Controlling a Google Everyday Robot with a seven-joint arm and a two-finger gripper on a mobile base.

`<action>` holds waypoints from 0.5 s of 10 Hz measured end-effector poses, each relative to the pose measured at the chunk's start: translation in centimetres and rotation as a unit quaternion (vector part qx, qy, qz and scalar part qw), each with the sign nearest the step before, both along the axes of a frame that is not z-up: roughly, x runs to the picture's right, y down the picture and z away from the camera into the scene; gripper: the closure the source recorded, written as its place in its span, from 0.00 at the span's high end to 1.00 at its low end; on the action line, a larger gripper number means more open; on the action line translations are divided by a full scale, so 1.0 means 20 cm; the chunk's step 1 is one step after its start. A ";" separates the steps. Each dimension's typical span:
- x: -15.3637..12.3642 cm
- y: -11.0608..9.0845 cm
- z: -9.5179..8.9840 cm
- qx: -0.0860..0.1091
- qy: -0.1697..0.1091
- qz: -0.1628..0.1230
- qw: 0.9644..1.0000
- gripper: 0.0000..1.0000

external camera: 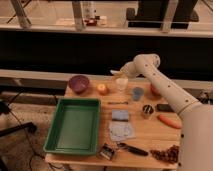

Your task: Place banana in paper cup

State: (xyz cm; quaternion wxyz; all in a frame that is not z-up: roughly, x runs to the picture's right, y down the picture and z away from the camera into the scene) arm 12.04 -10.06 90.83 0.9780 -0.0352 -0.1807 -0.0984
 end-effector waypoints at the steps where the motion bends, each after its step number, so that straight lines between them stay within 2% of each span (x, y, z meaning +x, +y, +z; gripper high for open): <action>1: 0.00 0.00 0.00 0.000 0.001 0.001 1.000 0.79; 5: -0.01 0.00 0.02 0.000 0.021 0.011 1.000 0.80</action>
